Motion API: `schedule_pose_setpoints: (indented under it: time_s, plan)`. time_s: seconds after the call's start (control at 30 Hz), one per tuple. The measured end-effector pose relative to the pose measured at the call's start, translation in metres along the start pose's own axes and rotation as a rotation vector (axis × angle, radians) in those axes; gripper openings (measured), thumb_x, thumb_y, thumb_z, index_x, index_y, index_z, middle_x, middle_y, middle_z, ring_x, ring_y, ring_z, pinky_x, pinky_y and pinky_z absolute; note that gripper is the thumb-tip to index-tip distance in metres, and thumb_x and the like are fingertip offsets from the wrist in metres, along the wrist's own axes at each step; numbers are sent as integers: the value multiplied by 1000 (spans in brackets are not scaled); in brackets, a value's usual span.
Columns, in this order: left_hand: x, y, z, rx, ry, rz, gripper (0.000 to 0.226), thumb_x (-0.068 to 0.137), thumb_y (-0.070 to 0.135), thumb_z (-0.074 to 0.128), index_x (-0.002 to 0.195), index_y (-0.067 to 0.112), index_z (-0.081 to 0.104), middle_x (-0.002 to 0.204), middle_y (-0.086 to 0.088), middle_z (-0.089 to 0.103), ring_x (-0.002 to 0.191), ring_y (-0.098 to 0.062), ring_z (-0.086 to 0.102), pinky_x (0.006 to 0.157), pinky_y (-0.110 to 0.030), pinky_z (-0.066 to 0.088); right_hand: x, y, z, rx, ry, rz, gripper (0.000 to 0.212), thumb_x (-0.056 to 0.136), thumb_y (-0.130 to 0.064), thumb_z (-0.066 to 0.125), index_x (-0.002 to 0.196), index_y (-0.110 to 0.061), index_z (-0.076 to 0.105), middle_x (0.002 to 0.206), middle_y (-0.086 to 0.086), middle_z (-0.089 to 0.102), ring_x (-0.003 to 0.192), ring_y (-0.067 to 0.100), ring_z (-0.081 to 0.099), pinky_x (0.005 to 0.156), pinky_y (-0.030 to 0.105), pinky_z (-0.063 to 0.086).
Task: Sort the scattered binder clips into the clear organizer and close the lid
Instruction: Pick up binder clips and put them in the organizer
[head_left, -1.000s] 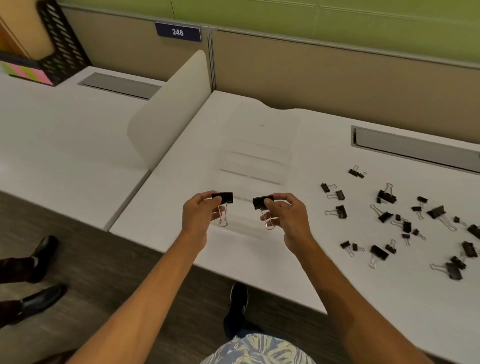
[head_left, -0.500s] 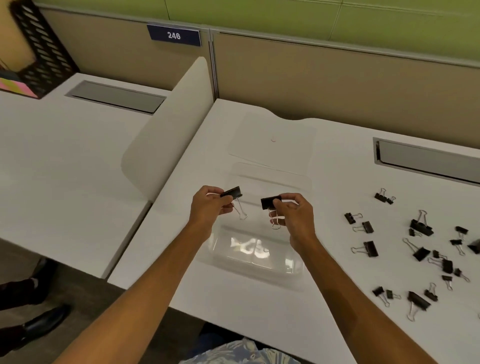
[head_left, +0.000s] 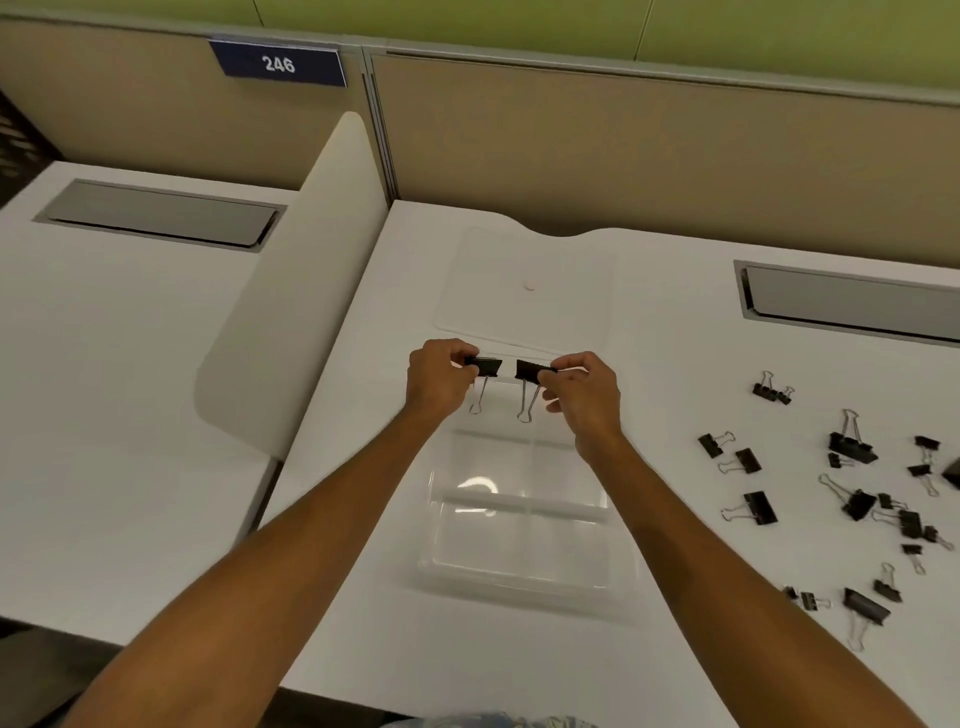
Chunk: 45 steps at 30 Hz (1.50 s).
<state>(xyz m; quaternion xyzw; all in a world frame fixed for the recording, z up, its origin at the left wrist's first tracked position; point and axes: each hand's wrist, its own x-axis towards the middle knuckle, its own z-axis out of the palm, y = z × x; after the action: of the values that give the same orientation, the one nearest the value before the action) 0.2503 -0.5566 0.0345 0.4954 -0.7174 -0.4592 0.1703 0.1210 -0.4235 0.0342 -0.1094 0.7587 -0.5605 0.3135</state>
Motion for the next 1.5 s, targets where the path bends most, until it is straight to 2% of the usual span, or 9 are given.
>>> schedule_pose_setpoints:
  time_s: [0.17,0.3,0.47,0.77,0.9,1.1,1.23,1.33,1.5]
  plan:
    - [17,-6,5,114,-40,41,18,80,2,73,93,14,70,91,-9,71,77,-24,69,77,-37,59,21,3,18,-226,14,-83,19,77,-17,77,91,-14,64,76,6,72,65,14,64,61,27,50]
    - [21,-11,9,237,-80,133,16,83,1,70,97,7,71,99,-9,70,87,-22,66,80,-33,56,26,11,27,-506,12,-198,16,80,-27,77,92,-20,68,84,-6,69,77,11,63,59,23,42]
    - [21,-19,11,423,-97,217,19,86,15,70,105,14,72,102,-7,70,92,-22,63,80,-34,53,31,20,32,-785,69,-307,20,83,-39,75,93,-22,72,97,0,59,92,14,56,63,25,40]
    - [22,-25,8,640,-119,377,23,97,23,56,106,9,72,98,-11,69,94,-22,57,76,-31,46,33,27,35,-983,-4,-435,22,91,-26,69,110,-15,73,110,8,58,108,23,51,72,31,45]
    - [22,-31,6,660,-150,410,23,95,17,59,111,4,68,106,-13,67,102,-24,56,83,-40,52,28,31,29,-953,-40,-452,23,90,-18,67,113,-15,70,109,7,58,109,23,50,70,30,44]
    - [5,-38,3,566,-34,484,18,88,-3,61,101,3,72,102,-13,69,94,-28,59,73,-41,55,19,30,16,-835,-27,-488,17,92,-16,63,107,-16,70,102,3,60,103,19,51,71,27,38]
    - [-14,-38,4,504,36,539,20,86,1,65,104,6,71,104,-11,69,91,-28,61,73,-40,56,10,34,3,-777,-43,-536,17,91,-15,62,106,-16,70,101,4,60,100,20,52,73,30,43]
    - [-32,-33,7,504,48,557,23,85,7,69,108,5,69,110,-13,68,95,-30,63,81,-41,53,1,38,-10,-765,-67,-588,19,91,-12,63,108,-13,69,105,7,63,101,24,55,83,34,46]
    - [-65,-26,15,467,60,552,34,86,12,69,118,5,66,124,-15,64,114,-32,59,100,-43,43,-16,45,-36,-810,-132,-643,27,91,-14,63,117,-12,67,124,8,63,115,27,55,93,32,36]
